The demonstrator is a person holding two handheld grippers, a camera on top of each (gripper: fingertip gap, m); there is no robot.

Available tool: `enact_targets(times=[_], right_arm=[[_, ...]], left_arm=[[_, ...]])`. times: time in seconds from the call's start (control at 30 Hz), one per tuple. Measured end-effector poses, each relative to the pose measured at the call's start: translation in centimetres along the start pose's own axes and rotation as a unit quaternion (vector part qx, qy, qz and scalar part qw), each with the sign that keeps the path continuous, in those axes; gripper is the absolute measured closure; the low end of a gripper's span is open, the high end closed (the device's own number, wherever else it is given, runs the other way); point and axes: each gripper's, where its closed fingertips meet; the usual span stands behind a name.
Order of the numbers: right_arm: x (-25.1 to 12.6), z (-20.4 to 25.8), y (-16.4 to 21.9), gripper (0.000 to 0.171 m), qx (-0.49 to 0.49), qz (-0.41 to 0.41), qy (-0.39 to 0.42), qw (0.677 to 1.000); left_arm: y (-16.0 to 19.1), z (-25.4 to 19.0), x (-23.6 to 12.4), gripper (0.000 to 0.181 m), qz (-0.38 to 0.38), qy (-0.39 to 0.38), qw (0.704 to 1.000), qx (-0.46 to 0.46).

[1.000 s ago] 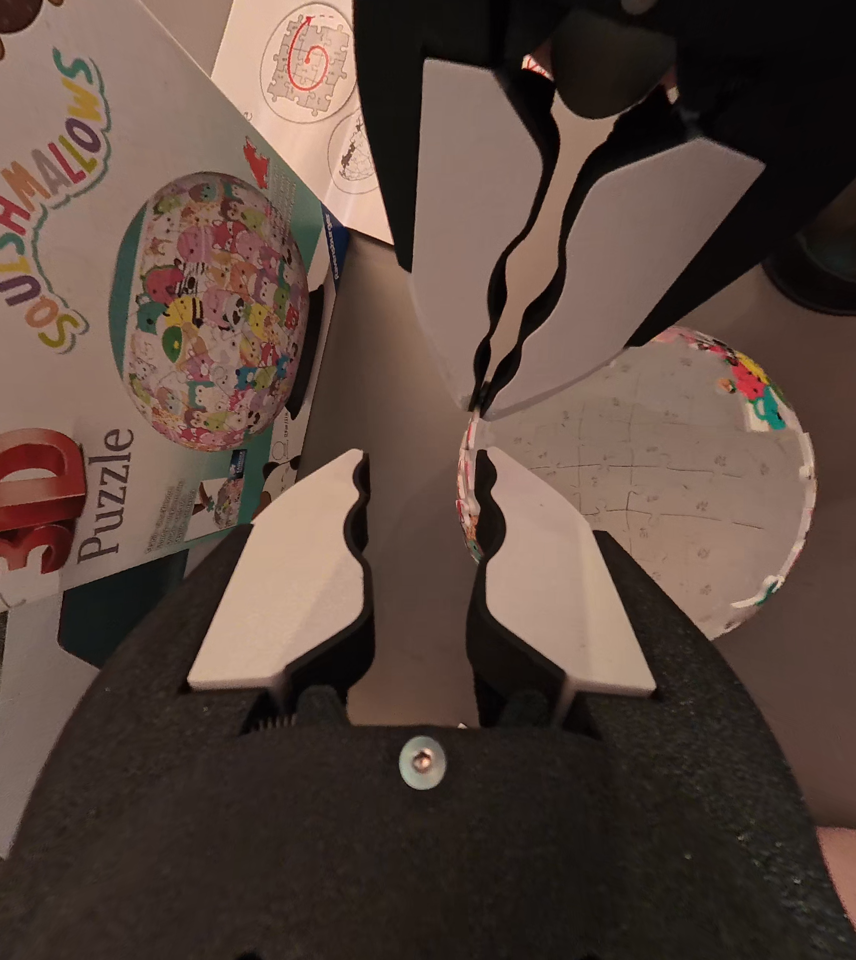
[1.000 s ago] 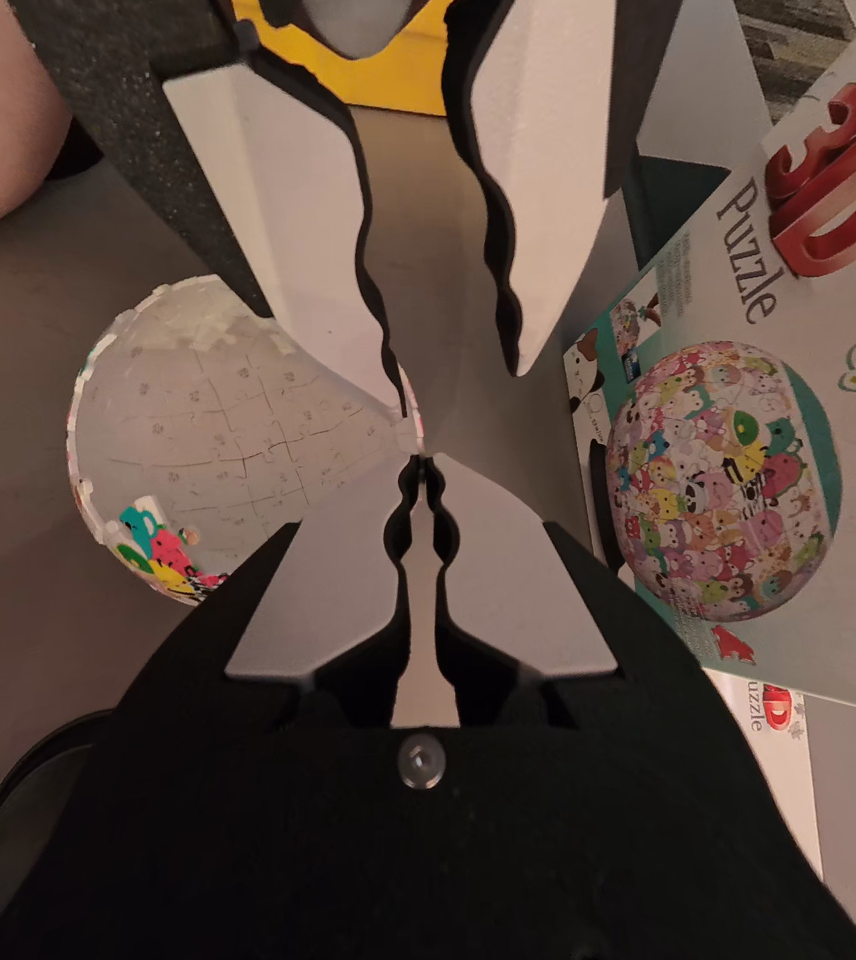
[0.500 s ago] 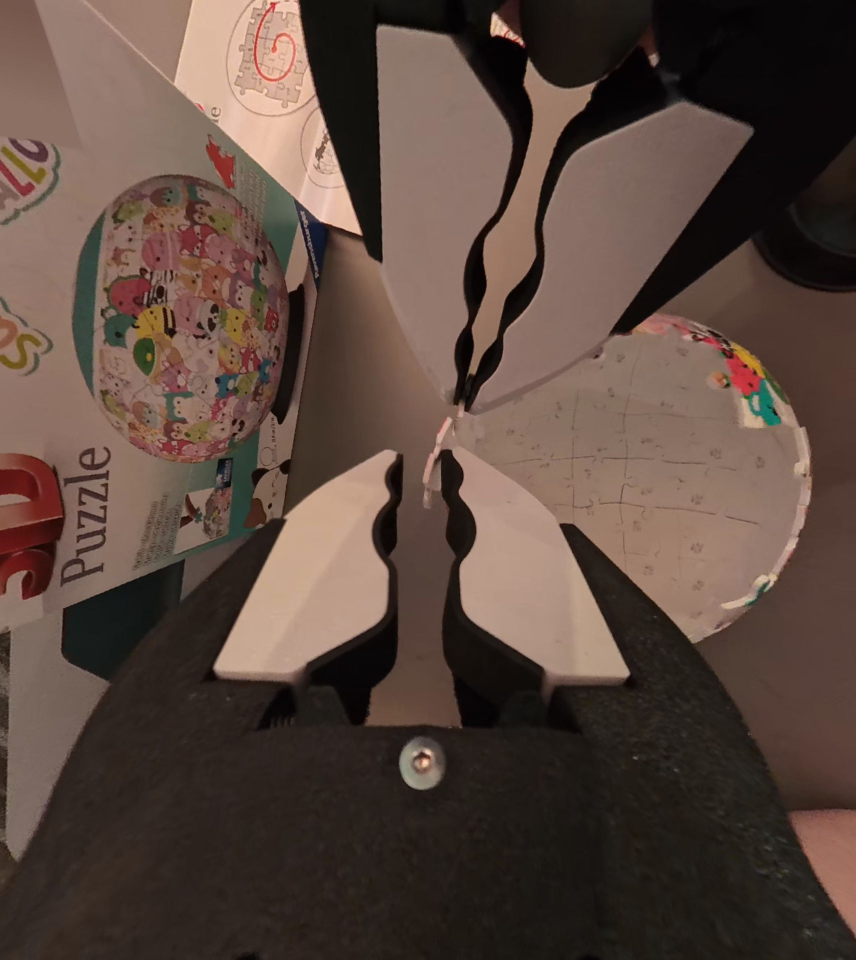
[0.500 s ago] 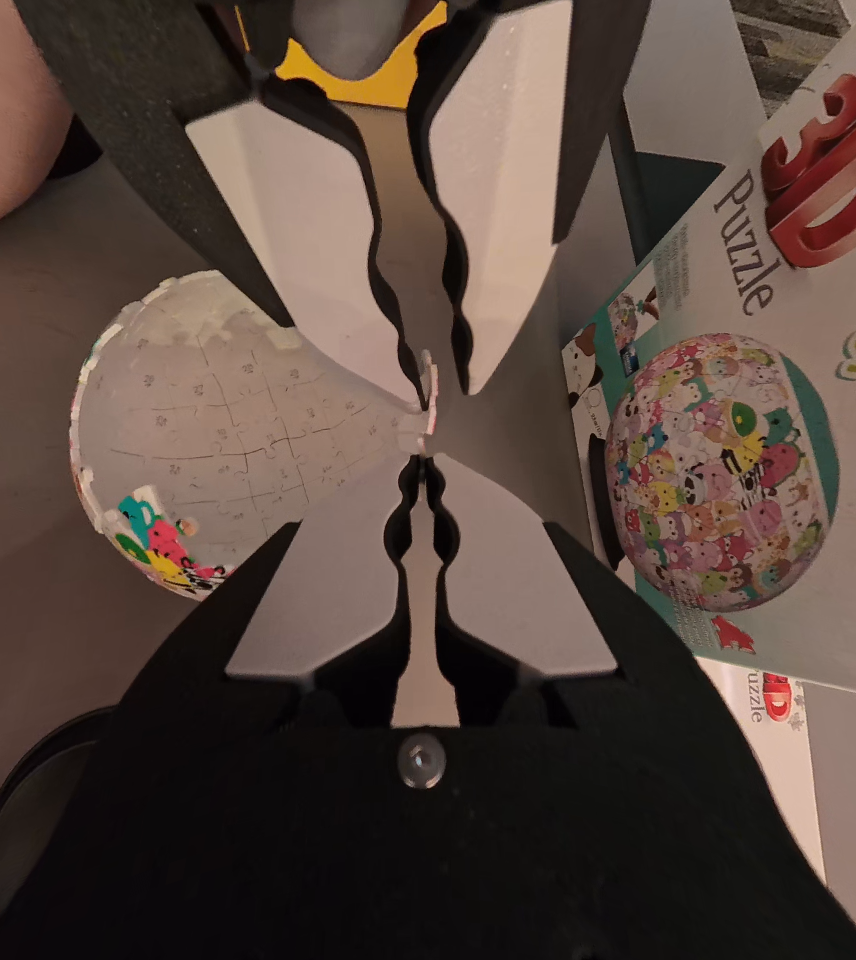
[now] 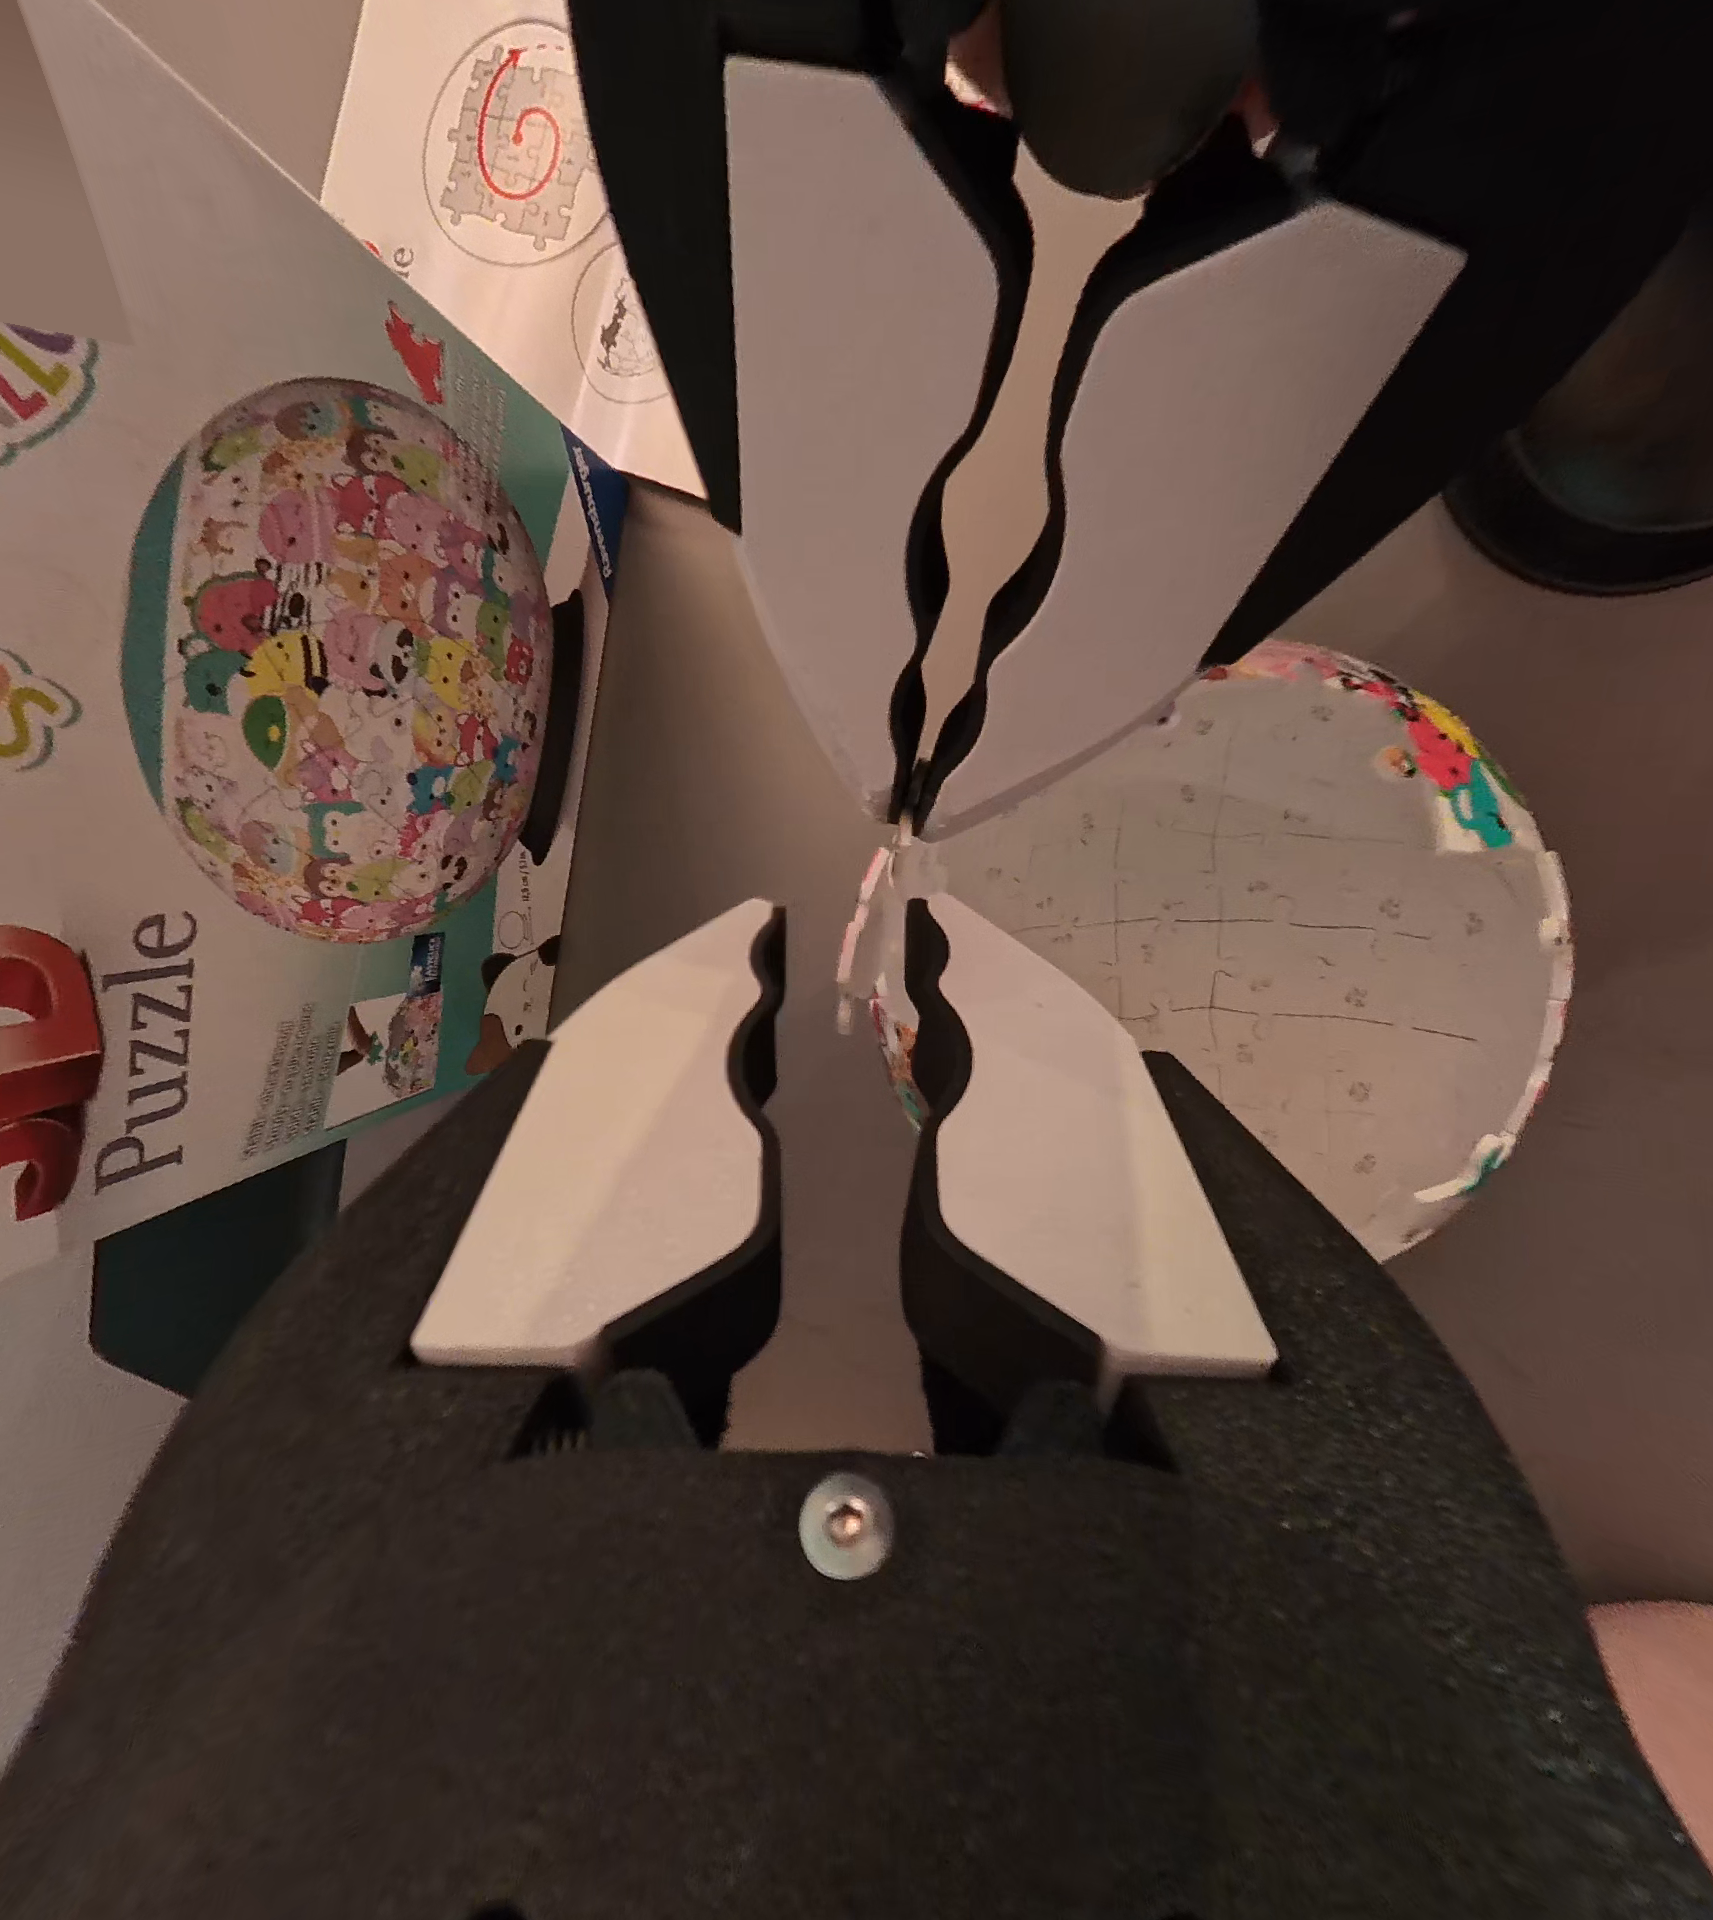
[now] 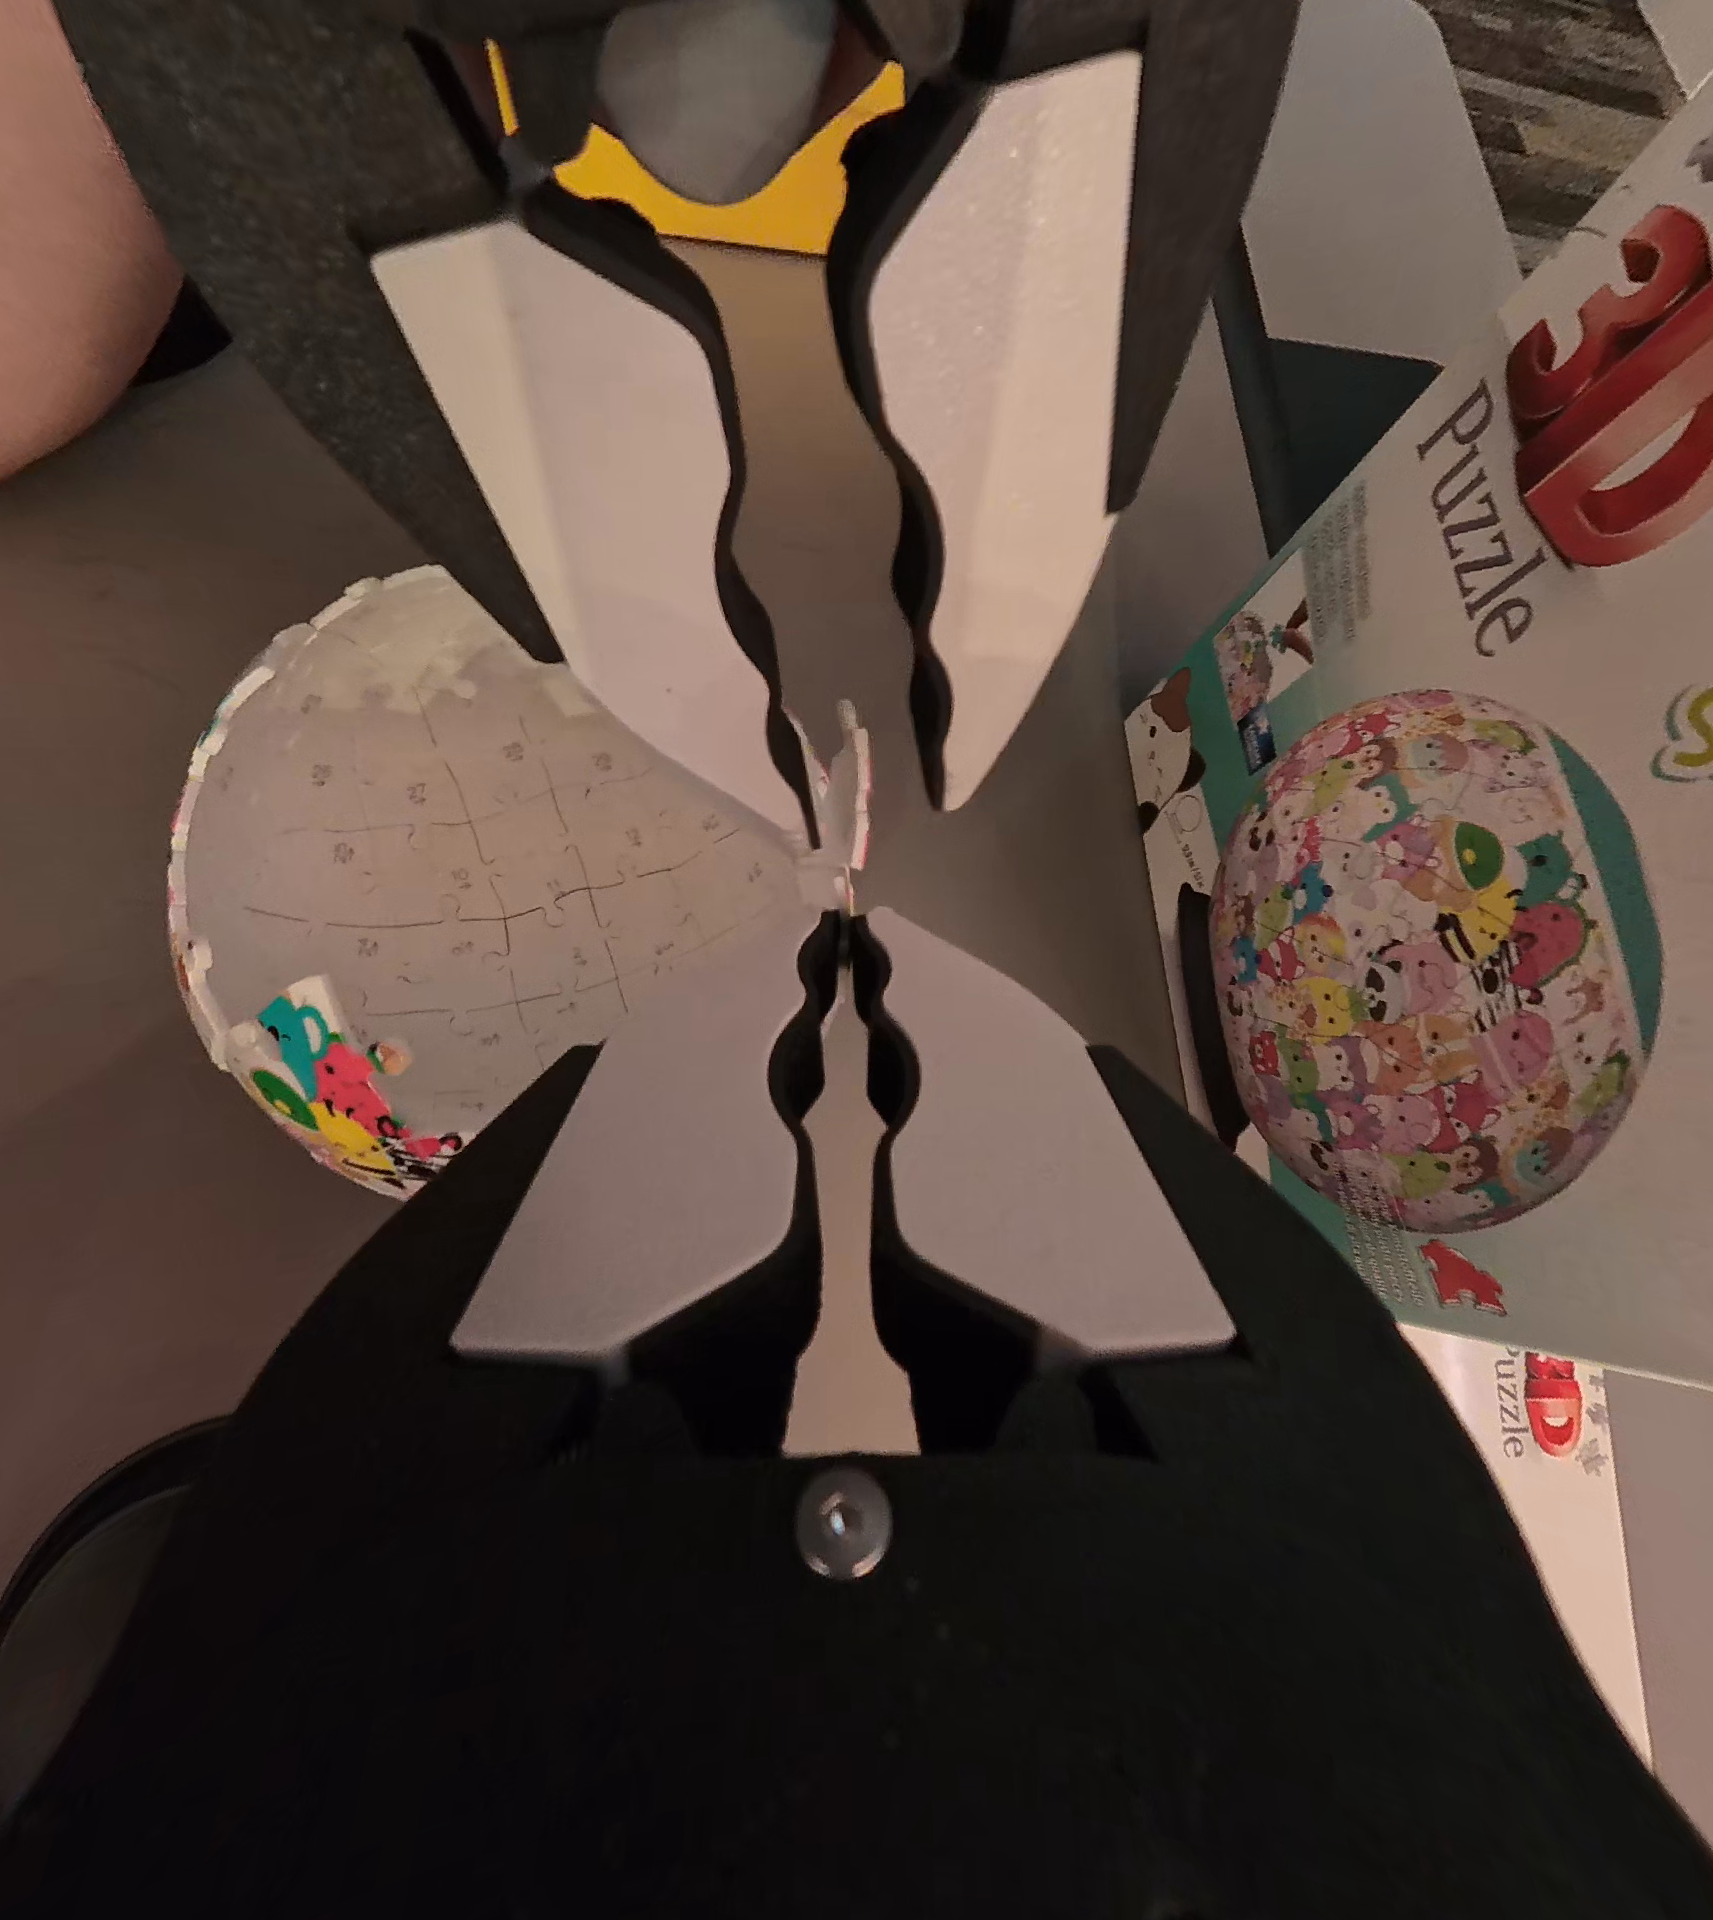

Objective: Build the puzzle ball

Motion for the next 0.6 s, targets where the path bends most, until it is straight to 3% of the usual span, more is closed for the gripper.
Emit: enact_targets(times=[0.6], right_arm=[[-0.6,0.1,-0.3,0.168,-0.001,-0.016,-0.006,1.000]], left_arm=[[-1.8,0.1,-3.4,0.146,-0.116,0.018,0.993,-0.018]])
Point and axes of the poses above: each gripper's, where its closed fingertips meet, x out along the fingers, y out of its underside, z = x × y across the jaws, and after that the axes turned 5 degrees about y, right-handed
